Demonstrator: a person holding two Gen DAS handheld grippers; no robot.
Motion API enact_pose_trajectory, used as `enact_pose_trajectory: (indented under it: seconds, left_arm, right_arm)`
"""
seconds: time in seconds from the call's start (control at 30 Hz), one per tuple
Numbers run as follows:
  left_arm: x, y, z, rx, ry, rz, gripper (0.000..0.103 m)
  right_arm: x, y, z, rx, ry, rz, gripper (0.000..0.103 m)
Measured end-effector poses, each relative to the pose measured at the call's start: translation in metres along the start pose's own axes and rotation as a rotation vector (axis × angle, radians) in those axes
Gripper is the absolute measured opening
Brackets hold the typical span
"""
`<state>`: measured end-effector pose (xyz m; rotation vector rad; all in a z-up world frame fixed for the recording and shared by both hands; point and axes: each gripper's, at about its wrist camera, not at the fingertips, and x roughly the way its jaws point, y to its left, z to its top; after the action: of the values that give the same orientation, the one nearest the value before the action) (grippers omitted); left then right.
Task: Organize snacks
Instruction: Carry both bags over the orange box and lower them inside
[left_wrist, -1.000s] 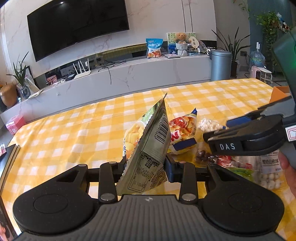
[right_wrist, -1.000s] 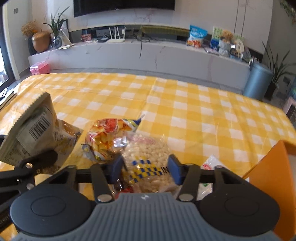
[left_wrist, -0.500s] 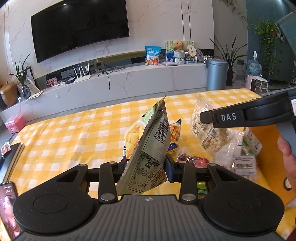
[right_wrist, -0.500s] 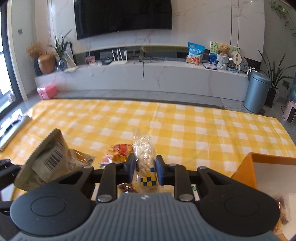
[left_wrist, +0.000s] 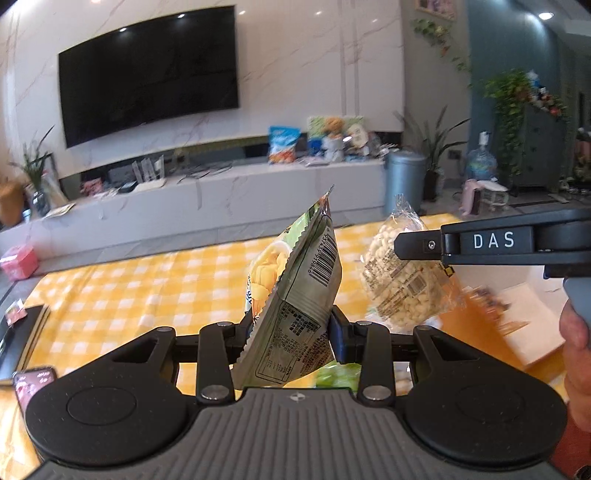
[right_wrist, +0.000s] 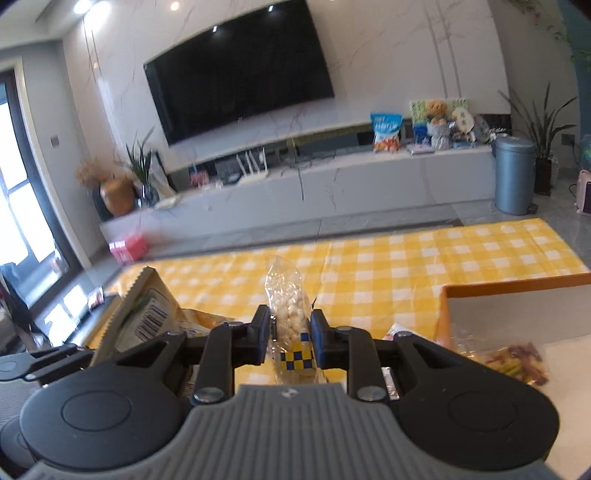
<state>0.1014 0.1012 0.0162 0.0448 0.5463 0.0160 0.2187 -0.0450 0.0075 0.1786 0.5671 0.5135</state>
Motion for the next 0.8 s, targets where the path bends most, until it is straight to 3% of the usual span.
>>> enact_pose_trajectory:
  seconds: [0.23,0.43,0.63,0.8]
  left_arm:
    - [-0.009,-0.043,0.022,0.051,-0.039,-0.145,0.042]
    - [0.010,-0.085,0.042,0.090,-0.005,-0.307,0.042]
    - [0.046,-0.128,0.060,0.126,0.085,-0.435,0.042]
    - [0.096,-0.148,0.060,0.086,0.271,-0.481,0.043]
  right_arm:
    - [-0.055,-0.035,0.002,0.085,-0.095,-0.056,0.021]
    - [-0.089,-0.090,-0.006,0.211,-0.124,-0.142,0.021]
    - [-0.101,-0.145,-0.022,0.352,-0.104,-0.219,0.021]
    - [-0.095,-0.172,-0.034,0.423,-0.060,-0.238,0.021]
